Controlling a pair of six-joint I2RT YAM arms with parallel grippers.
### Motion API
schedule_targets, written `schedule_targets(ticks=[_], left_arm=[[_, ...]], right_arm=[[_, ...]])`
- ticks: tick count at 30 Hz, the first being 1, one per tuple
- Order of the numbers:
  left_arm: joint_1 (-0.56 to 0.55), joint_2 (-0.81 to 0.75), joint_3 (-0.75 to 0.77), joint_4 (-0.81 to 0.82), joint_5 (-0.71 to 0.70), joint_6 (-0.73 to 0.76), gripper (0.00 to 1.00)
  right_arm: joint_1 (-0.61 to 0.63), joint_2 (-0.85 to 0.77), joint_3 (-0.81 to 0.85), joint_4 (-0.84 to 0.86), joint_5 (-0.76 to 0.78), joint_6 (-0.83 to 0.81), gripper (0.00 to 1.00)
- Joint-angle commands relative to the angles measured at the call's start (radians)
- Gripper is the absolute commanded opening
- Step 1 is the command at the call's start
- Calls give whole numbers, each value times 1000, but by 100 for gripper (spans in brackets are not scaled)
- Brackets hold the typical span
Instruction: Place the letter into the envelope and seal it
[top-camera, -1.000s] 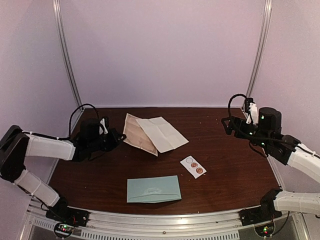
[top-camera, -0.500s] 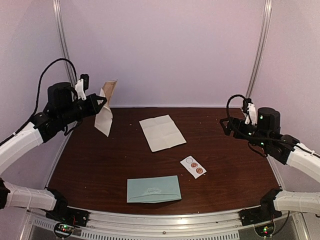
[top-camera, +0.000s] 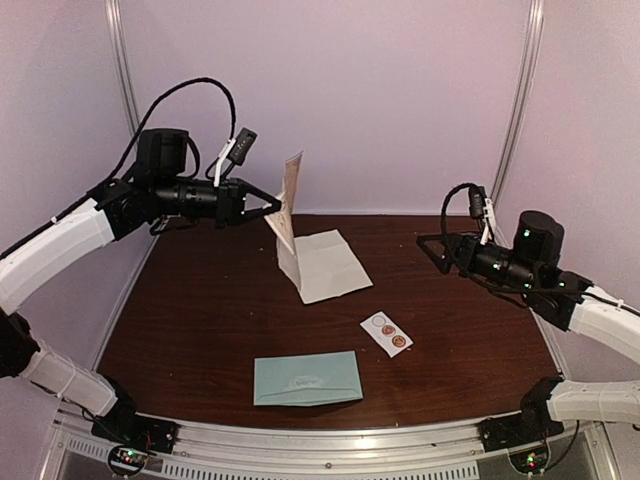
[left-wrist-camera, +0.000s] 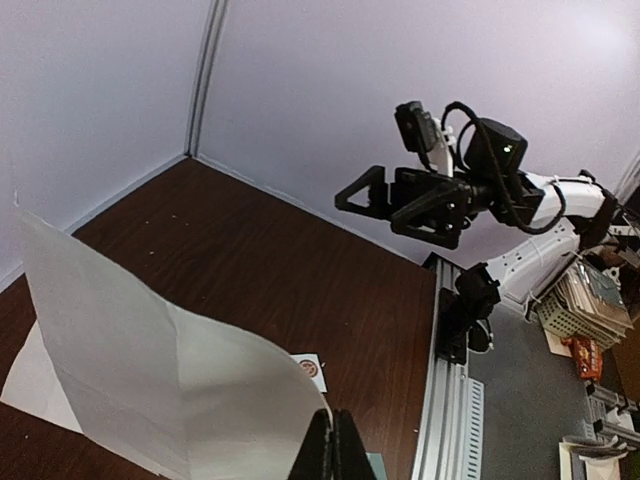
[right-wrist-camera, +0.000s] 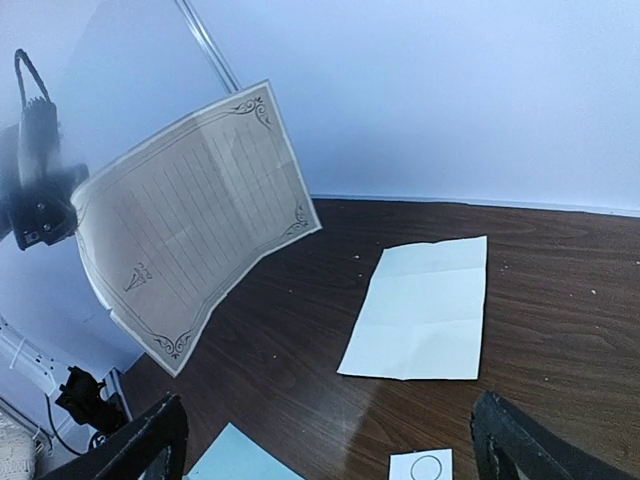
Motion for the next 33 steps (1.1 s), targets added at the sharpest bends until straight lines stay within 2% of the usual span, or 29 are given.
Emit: schedule_targets(ticks=[1, 10, 16, 24, 26, 33], left_arm=[[-52, 13, 89, -76, 190, 113, 0], [-125, 22, 134, -111, 292, 106, 0], [-142, 31, 176, -185, 327, 126, 0], [-144, 2, 158, -189, 351, 115, 0], [-144, -3, 155, -189, 353, 114, 0], [-146, -1, 151, -189, 345, 118, 0]], right_arm=[[25, 21, -7, 125, -134, -11, 100], [76, 88, 30, 145, -174, -38, 100], [91, 118, 77, 158, -165, -86, 100], [91, 139, 125, 149, -187, -115, 99], [91, 137, 137, 152, -216, -115, 94], [92, 143, 151, 210, -322, -88, 56]])
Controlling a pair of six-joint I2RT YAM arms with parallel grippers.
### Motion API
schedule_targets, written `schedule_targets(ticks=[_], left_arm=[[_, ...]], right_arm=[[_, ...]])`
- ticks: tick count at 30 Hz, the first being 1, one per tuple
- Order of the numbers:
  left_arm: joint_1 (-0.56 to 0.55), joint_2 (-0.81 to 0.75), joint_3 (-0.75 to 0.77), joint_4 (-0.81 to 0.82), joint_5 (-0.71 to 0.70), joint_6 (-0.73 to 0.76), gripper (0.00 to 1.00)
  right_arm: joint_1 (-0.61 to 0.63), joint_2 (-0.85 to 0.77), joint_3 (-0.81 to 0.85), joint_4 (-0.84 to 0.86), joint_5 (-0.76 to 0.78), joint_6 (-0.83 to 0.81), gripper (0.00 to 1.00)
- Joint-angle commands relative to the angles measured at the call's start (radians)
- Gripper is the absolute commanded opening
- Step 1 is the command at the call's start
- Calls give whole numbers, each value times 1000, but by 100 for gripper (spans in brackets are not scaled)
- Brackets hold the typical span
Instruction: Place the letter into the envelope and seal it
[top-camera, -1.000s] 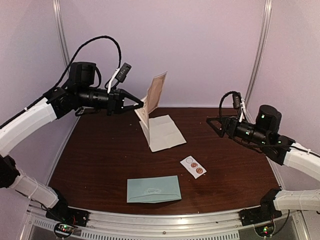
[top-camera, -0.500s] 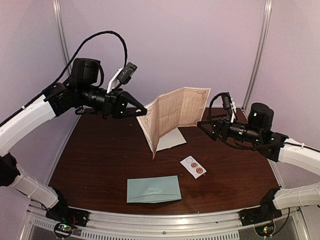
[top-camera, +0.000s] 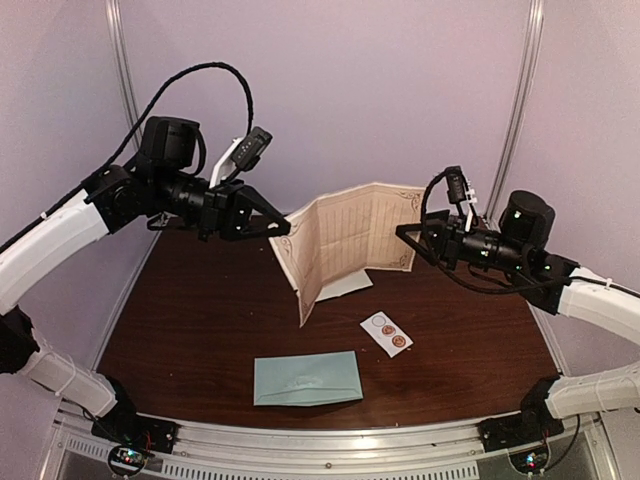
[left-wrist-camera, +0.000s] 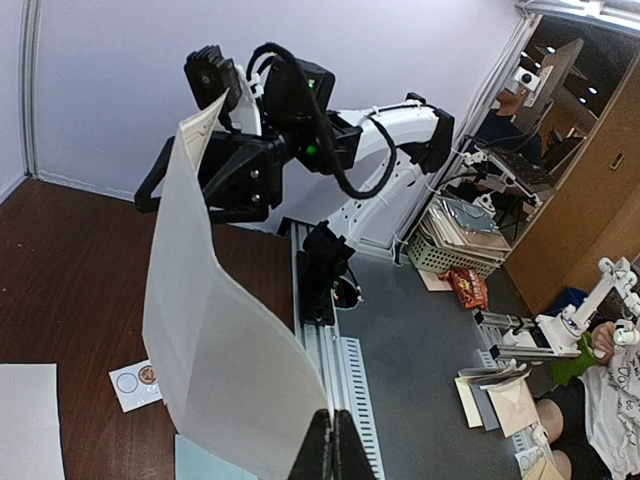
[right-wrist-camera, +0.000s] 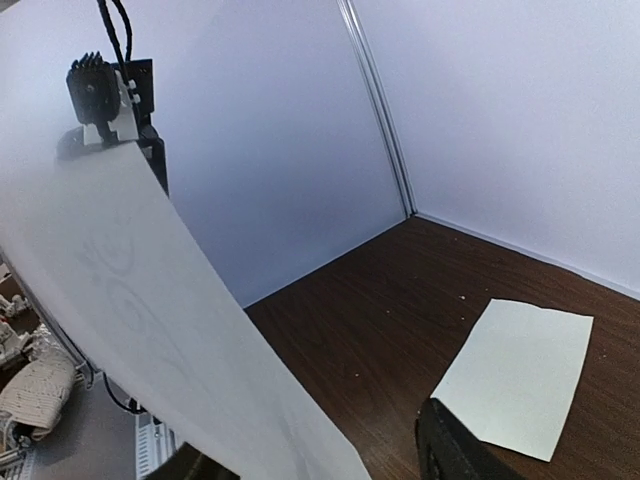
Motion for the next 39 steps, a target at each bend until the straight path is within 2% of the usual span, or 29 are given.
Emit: schedule_targets(ticks=[1, 12, 16, 17, 20, 21, 24, 30, 34, 36, 39], left_arm=[[-6, -18, 7, 13, 14, 13, 0], [-5, -17, -17, 56, 0, 7, 0], [-5, -33, -42, 102, -53, -4, 0], [-5, -41, -50, 115, -84, -5, 8], [-4, -85, -91, 161, -233, -8, 49], [-4, -107, -114, 199, -290, -10, 59], [-4, -189, -203, 305, -485, -36, 77], [11, -356, -384, 542, -814, -135, 93], [22, -381, -430, 567, -973, -185, 95], [22, -362, -428, 554, -990, -182, 95], [22, -309, -419, 544, -933, -167, 95]], right_arm=[[7, 4, 34, 46, -78, 7, 51], [17, 12, 37, 28, -69, 2, 3], [18, -3, 20, 48, -38, 21, 0], [19, -8, 16, 46, -13, 25, 0], [18, -32, 0, 33, 82, 38, 0], [19, -42, -6, 28, 114, 43, 0], [19, -66, -18, 5, 186, 56, 0], [18, -78, -32, 1, 143, 60, 0], [18, -78, -39, 25, 78, 67, 0], [18, -80, -38, 26, 74, 73, 0], [17, -78, -26, 4, 101, 81, 0]])
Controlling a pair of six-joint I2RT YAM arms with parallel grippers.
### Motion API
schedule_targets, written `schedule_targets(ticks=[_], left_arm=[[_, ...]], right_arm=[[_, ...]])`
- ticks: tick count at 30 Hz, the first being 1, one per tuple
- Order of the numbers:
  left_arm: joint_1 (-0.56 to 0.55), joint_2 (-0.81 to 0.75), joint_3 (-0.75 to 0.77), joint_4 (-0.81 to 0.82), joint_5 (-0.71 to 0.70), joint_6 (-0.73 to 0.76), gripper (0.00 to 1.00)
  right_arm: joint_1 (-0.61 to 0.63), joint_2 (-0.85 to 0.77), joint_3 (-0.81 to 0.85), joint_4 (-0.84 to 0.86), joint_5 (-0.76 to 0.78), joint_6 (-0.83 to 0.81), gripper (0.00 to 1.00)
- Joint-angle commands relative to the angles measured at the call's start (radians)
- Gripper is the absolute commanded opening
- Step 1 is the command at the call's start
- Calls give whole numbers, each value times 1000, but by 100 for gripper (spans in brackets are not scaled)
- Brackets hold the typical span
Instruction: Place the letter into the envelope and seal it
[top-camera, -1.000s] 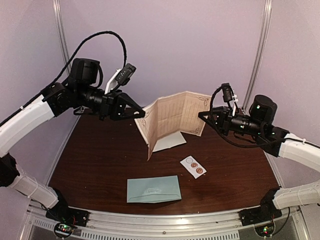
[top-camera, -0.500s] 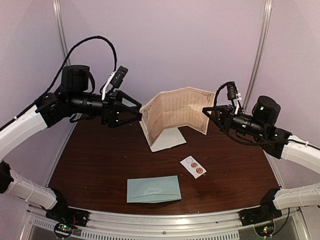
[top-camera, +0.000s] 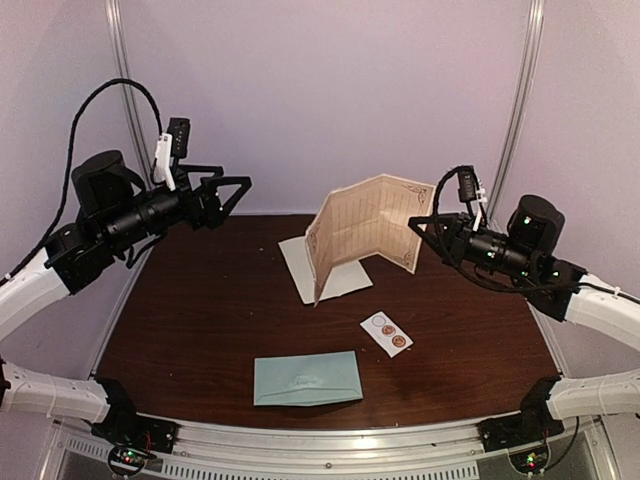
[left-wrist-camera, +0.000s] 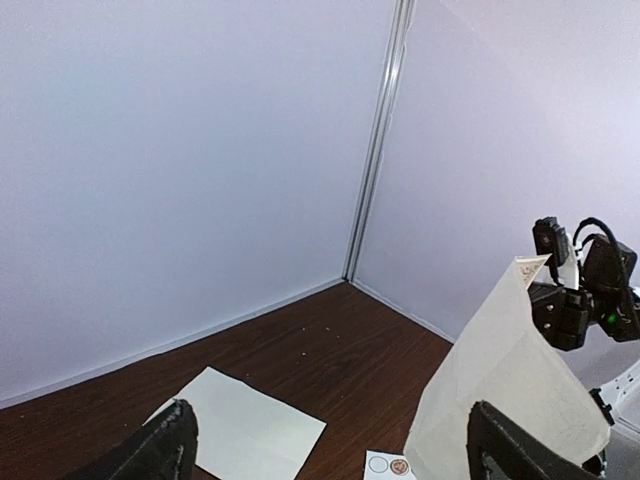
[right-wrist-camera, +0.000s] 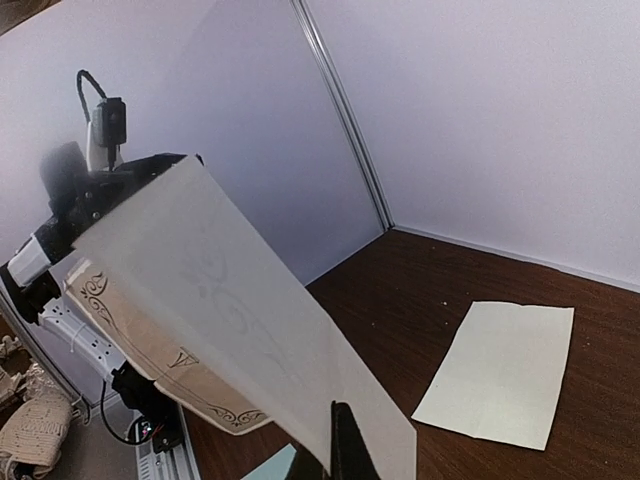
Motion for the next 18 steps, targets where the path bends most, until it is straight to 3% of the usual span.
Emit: schedule_targets(ticks=[1, 5, 13, 18], left_arm=[[6, 80, 4, 46, -27, -5, 95], [3, 163, 23, -5, 100, 41, 95], [-45, 257, -10, 109, 426, 102, 95], [-75, 309, -1, 138, 494, 120, 95]], right_arm=[[5, -10, 7, -4, 8, 21, 0], [5, 4, 44, -59, 43, 43, 0], [6, 41, 97, -127, 49, 81, 0], [5, 65, 106, -124, 26, 103, 0]])
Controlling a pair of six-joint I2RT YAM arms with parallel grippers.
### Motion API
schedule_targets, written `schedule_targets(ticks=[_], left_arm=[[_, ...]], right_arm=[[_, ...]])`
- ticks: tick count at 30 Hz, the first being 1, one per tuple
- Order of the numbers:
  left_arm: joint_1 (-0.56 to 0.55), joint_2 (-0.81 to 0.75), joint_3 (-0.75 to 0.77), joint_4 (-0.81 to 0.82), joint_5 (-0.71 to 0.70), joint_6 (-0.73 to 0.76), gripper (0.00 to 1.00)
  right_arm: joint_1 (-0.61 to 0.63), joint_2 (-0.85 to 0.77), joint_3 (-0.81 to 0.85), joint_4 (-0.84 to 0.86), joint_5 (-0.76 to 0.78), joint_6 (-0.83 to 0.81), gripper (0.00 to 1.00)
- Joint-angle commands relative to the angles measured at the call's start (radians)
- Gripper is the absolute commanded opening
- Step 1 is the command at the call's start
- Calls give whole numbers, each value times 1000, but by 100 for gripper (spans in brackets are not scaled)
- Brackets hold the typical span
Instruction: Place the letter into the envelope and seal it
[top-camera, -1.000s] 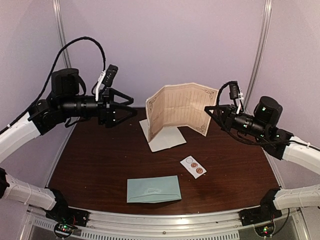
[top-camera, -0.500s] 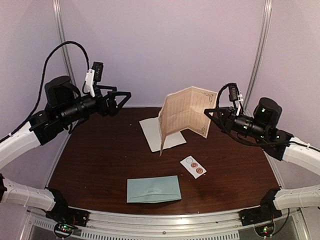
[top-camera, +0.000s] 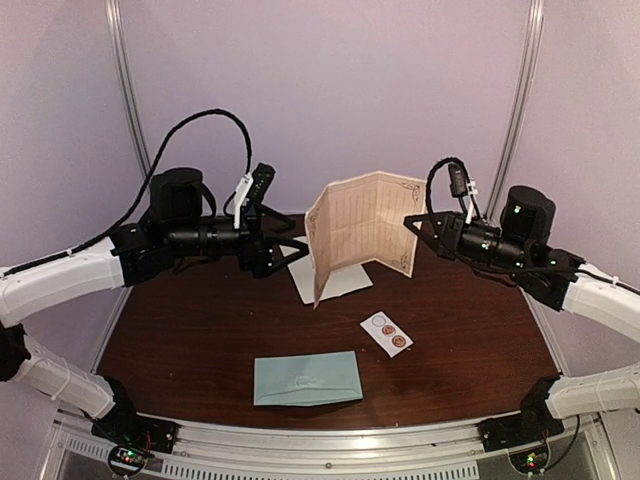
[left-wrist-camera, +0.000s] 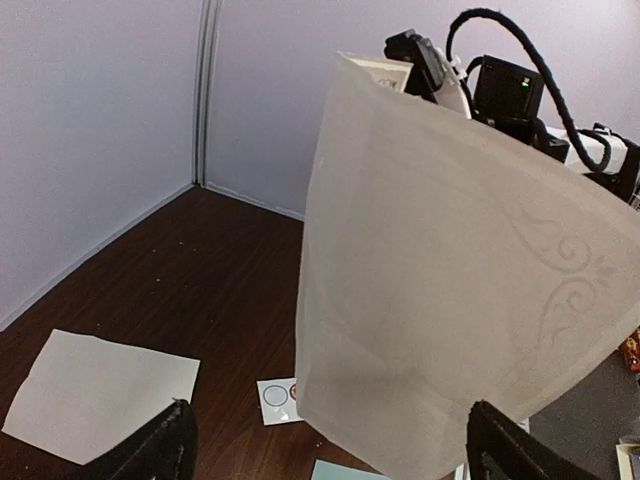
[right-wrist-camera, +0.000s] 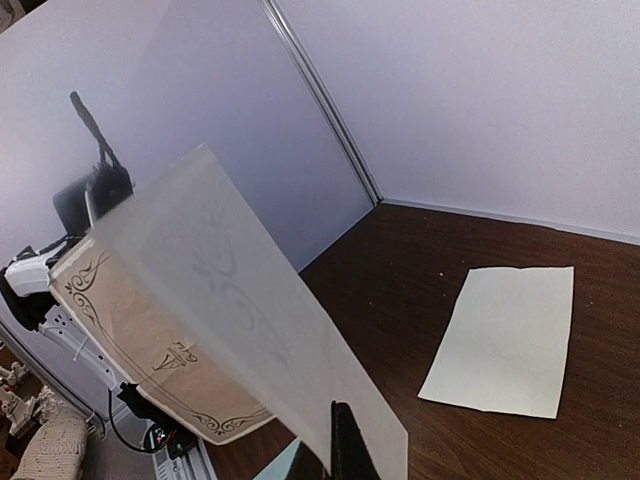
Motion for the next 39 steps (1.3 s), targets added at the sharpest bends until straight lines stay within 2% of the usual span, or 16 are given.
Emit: schedule_targets(ticks=[1, 8, 17, 28, 34, 35, 36, 39], left_arm=[[-22, 42, 9, 89, 125, 41, 95], [-24, 74, 10, 105, 98, 49, 96], [-27, 116, 2, 235, 172, -10, 96], [-46, 149, 21, 261, 166, -5, 95], [-48, 155, 27, 280, 173, -7, 79], [-48, 155, 29, 283, 177, -7, 75], [-48, 159, 33, 286, 181, -8, 65], [-48, 167, 38, 286, 190, -10, 55]], right_arm=[[6, 23, 33, -12, -8, 38, 0], [6, 46, 49, 8, -103, 70, 0], [6, 70, 54, 2, -144, 89, 0], [5, 96, 57, 13, -188, 104, 0], [6, 95, 54, 13, -215, 103, 0], [7, 95, 54, 13, -218, 103, 0], [7, 95, 54, 13, -222, 102, 0], [7, 95, 53, 13, -223, 101, 0]])
